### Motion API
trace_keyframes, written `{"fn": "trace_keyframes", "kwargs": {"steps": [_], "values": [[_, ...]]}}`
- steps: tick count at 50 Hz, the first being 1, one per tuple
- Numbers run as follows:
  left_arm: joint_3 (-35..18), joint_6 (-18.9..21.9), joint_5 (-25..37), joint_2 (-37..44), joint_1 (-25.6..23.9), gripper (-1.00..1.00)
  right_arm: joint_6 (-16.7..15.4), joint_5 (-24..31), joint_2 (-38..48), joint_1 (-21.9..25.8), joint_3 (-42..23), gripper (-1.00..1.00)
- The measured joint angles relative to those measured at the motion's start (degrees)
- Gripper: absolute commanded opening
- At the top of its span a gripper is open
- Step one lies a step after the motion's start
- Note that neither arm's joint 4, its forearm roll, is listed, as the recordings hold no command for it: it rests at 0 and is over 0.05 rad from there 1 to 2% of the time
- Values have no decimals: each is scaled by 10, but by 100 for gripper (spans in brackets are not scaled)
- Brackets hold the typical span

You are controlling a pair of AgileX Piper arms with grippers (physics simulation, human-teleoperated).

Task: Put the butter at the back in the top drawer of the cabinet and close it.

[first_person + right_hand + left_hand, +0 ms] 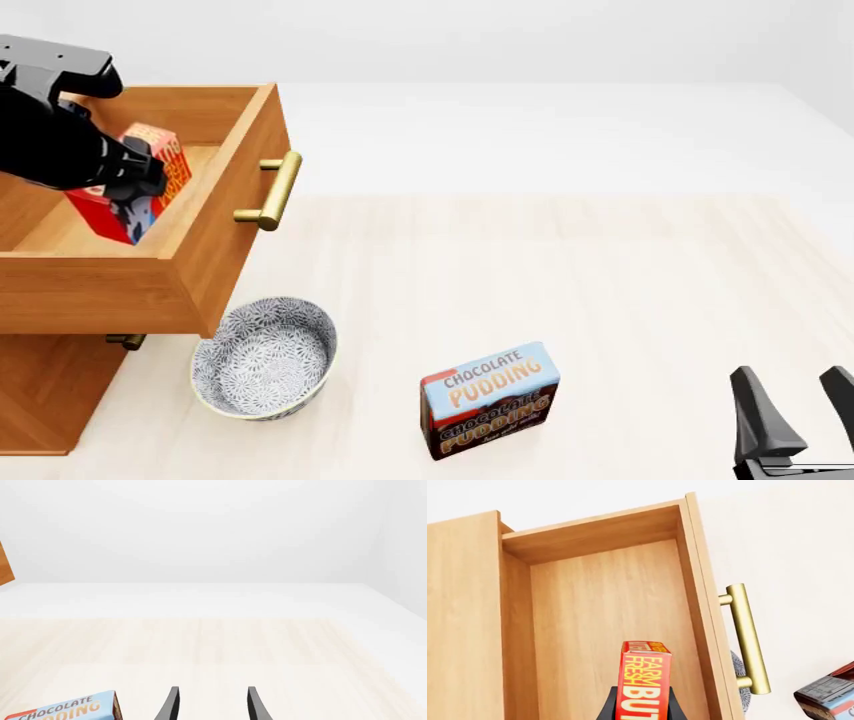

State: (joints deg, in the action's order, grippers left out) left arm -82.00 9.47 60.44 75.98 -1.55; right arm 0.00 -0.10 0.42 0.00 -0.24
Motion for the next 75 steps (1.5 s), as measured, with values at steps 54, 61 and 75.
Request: {"fn": "trace_keyframes", "kwargs": {"steps": [54,61,75], "values": [[15,1,-17,10,10,100,0,0,0,0,0,100],[11,3,-16,7,11,100,0,0,0,0,0,100],[-6,-1,-5,0,6,100,0,0,0,0,0,100]]}}
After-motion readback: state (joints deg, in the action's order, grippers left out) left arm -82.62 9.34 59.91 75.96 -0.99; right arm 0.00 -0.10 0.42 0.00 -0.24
